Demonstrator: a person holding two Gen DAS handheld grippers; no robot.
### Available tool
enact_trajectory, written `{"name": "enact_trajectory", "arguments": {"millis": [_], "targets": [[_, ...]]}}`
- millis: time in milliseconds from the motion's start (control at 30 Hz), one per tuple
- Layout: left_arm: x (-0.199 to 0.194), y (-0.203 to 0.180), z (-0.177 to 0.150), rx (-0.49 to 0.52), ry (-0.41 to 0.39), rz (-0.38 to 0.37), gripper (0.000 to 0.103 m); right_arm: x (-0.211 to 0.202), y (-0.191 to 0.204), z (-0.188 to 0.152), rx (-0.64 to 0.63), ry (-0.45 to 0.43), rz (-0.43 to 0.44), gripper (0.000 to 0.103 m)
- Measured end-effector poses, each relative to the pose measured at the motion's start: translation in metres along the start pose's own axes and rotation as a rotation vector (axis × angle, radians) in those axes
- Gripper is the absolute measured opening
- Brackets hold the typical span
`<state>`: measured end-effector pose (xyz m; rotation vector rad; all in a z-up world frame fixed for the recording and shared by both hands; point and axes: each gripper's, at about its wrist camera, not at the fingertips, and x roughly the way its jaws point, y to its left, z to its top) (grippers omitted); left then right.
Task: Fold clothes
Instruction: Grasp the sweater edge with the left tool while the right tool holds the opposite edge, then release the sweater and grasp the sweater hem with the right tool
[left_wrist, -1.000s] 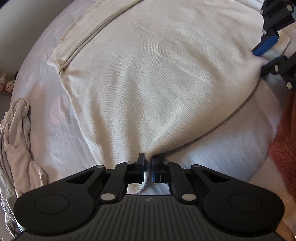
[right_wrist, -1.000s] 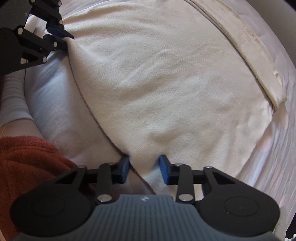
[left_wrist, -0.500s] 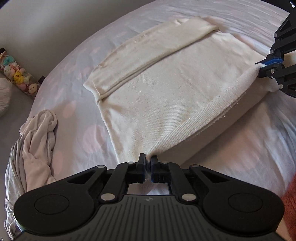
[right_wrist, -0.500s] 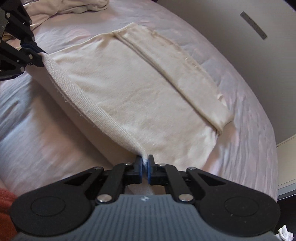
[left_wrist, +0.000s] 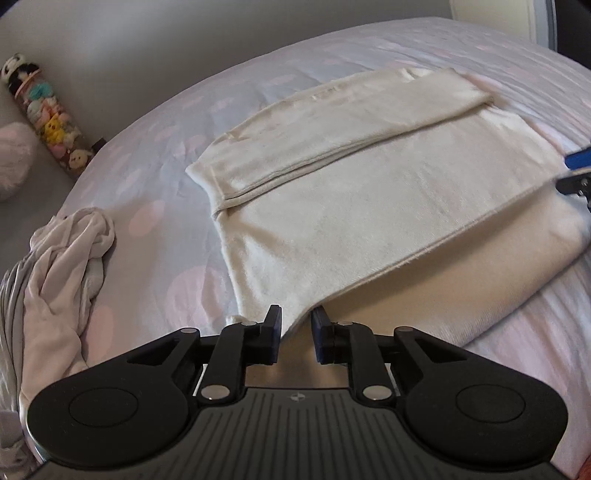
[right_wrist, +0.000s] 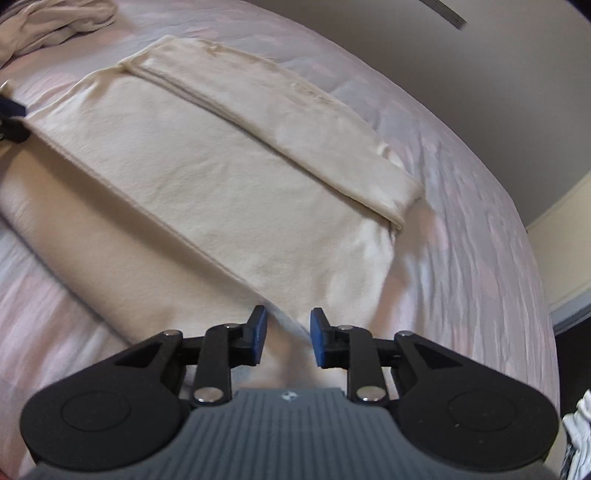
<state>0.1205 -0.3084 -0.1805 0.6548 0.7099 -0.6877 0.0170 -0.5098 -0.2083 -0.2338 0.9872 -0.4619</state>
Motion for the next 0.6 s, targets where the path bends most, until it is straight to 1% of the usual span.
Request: {"name": "enact_trajectory", "arguments": {"millis": [100,233,333,400,500,533,600], "targets": [[0.004,0.022,-0.001,-0.099,0.027,0.041,0.018,0.005,-0.025,-0.003,0.155,0.024,0.008,0.027],[0.012,0.049,-0.007,-0.242,0.082,0.043,0.018,0.003,-0.045,-0.011,0.286,0.015,0.008,0.027],[0.011,0.061,-0.011,-0.308,0.094,0.054,0.018,0.002,-0.06,-0.016,0.384,0.007,0.008,0.03],[0.006,0.066,-0.012,-0.332,0.076,0.065,0.018,0.001,-0.069,-0.02,0.45,0.003,0.008,0.03],[-0.003,0.073,-0.012,-0.359,0.047,0.03,0.018,-0.001,-0.084,-0.026,0.55,-0.009,0.013,0.03],[-0.005,0.075,-0.011,-0.361,0.038,0.012,0.018,-0.003,-0.09,-0.029,0.589,-0.023,0.029,0.03],[-0.009,0.075,-0.005,-0.328,0.027,-0.06,0.019,-0.006,-0.104,-0.034,0.66,-0.049,0.073,0.031]]}}
